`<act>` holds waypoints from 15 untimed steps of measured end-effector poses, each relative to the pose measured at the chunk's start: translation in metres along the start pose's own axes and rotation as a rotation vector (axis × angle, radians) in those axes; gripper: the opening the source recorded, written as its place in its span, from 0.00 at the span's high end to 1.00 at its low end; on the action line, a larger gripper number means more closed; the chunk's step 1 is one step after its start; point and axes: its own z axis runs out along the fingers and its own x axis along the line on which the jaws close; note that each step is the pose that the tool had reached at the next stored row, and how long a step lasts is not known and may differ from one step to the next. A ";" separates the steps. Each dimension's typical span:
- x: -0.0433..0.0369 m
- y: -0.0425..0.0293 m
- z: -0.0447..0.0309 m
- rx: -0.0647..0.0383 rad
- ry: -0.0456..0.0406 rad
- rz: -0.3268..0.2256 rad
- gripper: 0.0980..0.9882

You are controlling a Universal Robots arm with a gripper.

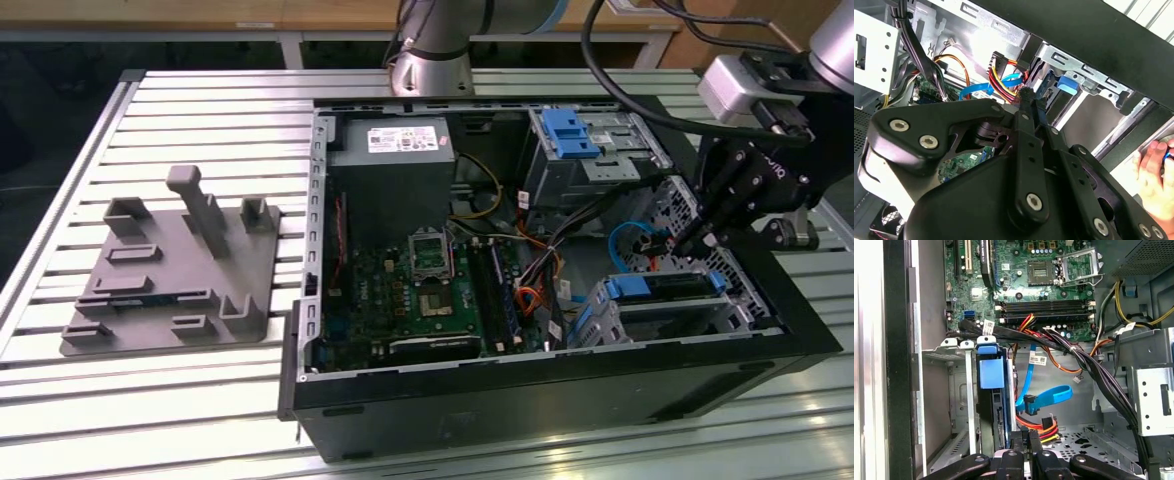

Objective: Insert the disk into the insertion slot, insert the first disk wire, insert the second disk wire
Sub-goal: 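Insert the first disk wire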

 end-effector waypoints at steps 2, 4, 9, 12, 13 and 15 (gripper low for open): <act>0.0005 -0.0001 0.0002 0.000 0.0000 0.000 0.93; 0.0019 -0.0003 0.0004 0.000 0.0000 0.000 0.93; 0.0057 -0.0011 0.0006 0.000 0.0000 0.000 0.93; 0.0077 -0.0017 0.0008 0.000 0.0000 0.000 0.93; 0.0084 -0.0019 0.0010 0.000 -0.0001 0.000 0.93; 0.0096 -0.0021 0.0013 0.000 0.0000 0.000 0.93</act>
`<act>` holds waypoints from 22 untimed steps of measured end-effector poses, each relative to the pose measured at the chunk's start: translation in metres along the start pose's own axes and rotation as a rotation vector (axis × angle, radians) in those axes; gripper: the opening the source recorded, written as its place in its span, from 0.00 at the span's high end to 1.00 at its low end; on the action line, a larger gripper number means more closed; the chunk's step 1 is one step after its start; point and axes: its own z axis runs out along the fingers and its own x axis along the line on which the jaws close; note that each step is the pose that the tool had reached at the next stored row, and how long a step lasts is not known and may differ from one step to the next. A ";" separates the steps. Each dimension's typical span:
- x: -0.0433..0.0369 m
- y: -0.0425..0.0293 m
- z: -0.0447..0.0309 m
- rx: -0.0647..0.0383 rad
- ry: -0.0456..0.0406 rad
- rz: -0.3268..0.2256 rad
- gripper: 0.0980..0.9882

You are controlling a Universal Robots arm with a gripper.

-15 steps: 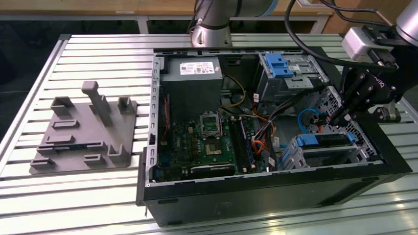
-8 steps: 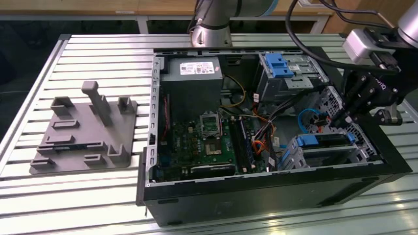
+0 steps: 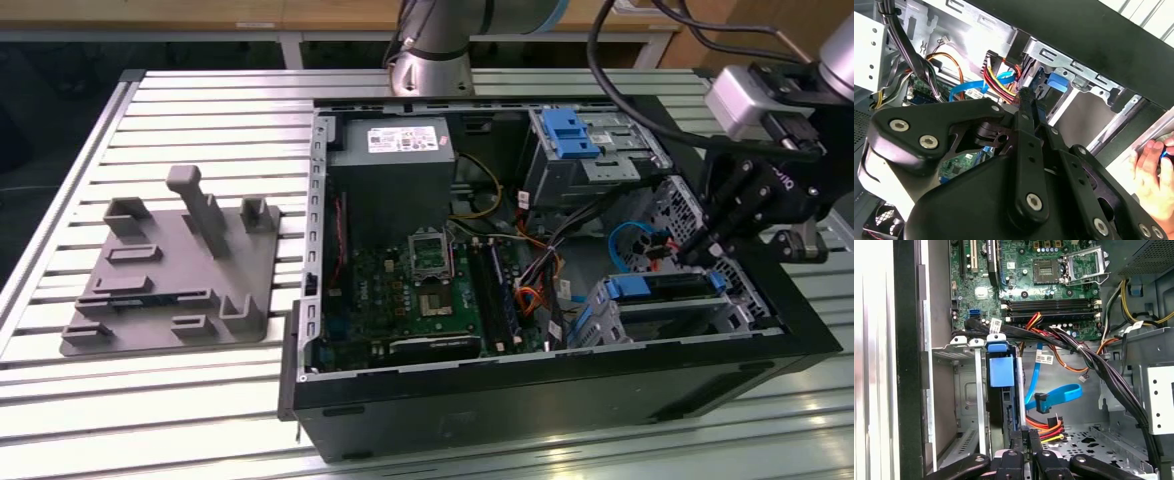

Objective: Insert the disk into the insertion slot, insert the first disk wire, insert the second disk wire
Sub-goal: 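Insert the first disk wire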

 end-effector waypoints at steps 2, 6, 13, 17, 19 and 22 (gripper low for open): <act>0.0011 -0.0002 0.0004 0.000 0.0000 0.000 0.93; 0.0023 -0.0003 0.0011 0.000 0.0000 0.000 0.93; 0.0028 -0.0003 0.0016 0.000 0.0014 0.002 0.93; 0.0037 -0.0004 0.0020 0.000 0.0013 0.004 0.93; 0.0042 -0.0004 0.0022 0.000 0.0011 0.006 0.93; 0.0048 -0.0005 0.0025 0.000 0.0010 0.008 0.93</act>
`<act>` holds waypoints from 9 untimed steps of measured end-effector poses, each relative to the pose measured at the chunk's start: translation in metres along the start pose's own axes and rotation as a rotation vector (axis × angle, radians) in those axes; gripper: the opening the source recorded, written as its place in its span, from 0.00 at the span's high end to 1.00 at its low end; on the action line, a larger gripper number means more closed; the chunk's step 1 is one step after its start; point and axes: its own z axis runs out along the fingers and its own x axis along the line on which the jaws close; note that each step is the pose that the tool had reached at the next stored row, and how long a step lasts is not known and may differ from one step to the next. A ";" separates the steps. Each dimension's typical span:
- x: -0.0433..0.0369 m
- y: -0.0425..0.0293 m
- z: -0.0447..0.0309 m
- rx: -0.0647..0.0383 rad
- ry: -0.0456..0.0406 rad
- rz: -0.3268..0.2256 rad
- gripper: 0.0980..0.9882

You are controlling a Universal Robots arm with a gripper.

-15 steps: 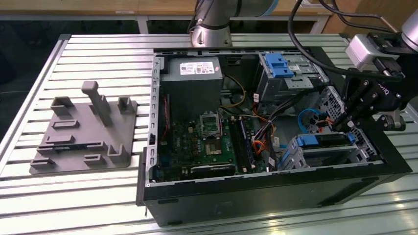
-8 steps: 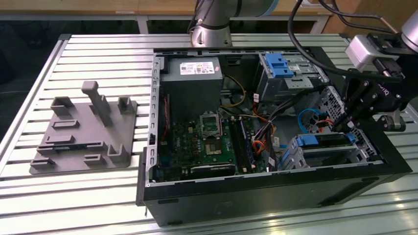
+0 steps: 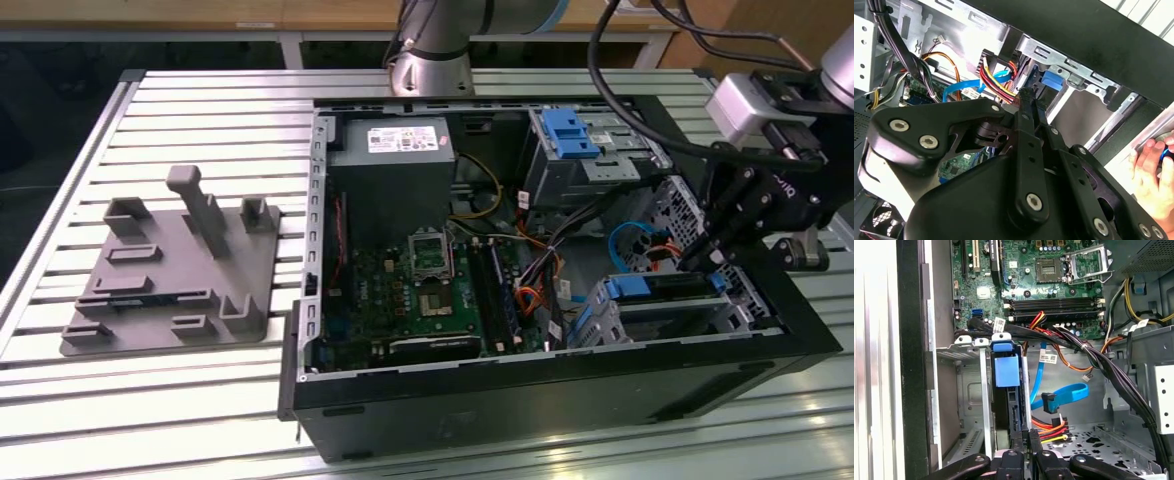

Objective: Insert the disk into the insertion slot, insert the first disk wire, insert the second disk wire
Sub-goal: 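Insert the first disk wire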

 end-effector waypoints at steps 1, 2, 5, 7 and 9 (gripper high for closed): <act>0.0001 0.0000 0.0001 0.000 0.0000 0.001 0.93; 0.0002 0.0000 0.0002 0.000 0.0000 0.001 0.93; 0.0037 -0.0003 0.0071 0.001 0.0056 0.012 0.93; 0.0037 -0.0003 0.0074 0.001 0.0057 0.012 0.93; 0.0037 -0.0002 0.0077 0.001 0.0058 0.012 0.93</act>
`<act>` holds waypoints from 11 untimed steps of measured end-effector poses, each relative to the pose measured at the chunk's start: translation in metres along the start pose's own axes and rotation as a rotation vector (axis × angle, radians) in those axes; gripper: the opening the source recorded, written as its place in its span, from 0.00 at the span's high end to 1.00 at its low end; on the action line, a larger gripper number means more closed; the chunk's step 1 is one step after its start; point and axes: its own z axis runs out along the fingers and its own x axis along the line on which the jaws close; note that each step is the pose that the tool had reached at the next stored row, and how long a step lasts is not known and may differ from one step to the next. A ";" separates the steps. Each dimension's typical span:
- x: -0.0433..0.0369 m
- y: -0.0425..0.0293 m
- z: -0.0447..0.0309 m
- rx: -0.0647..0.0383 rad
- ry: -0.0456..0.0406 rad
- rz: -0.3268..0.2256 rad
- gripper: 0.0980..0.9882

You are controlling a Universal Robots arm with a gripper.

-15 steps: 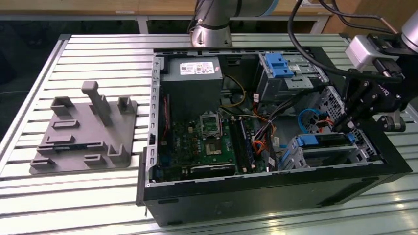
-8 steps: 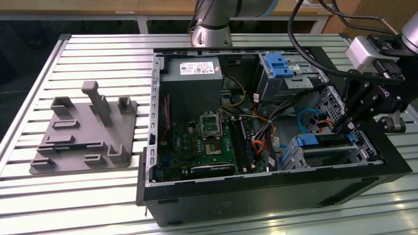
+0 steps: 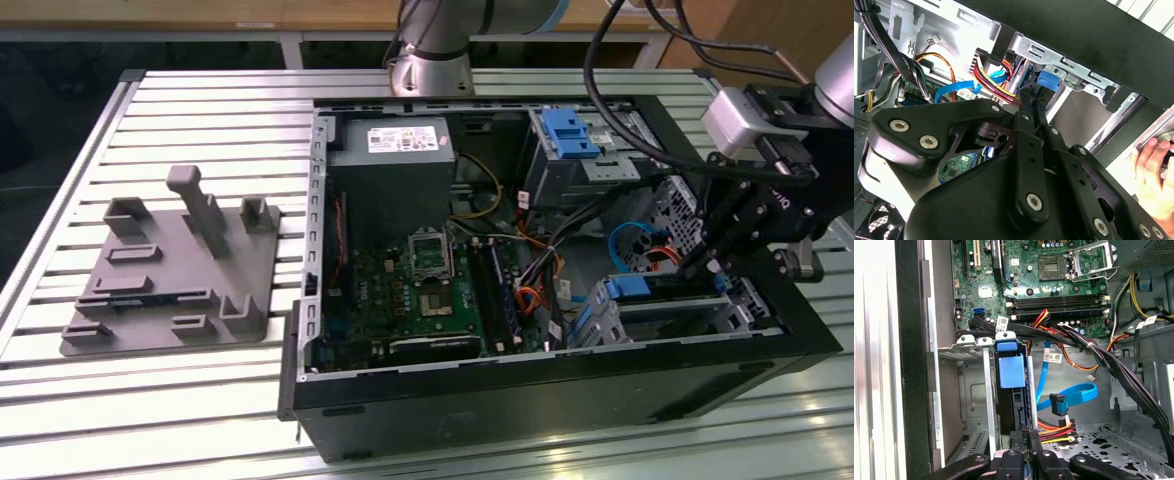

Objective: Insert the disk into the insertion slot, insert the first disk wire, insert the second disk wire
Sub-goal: 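Insert the first disk wire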

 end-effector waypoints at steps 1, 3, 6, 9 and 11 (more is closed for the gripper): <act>0.0000 0.0000 0.0002 0.000 0.0000 0.000 0.93; 0.0000 0.0000 0.0005 0.000 -0.0002 0.000 0.93; 0.0000 0.0000 0.0006 0.000 -0.0001 0.000 0.93; 0.0000 0.0000 0.0006 0.000 -0.0001 0.000 0.93; 0.0000 0.0000 0.0007 0.000 -0.0001 0.000 0.93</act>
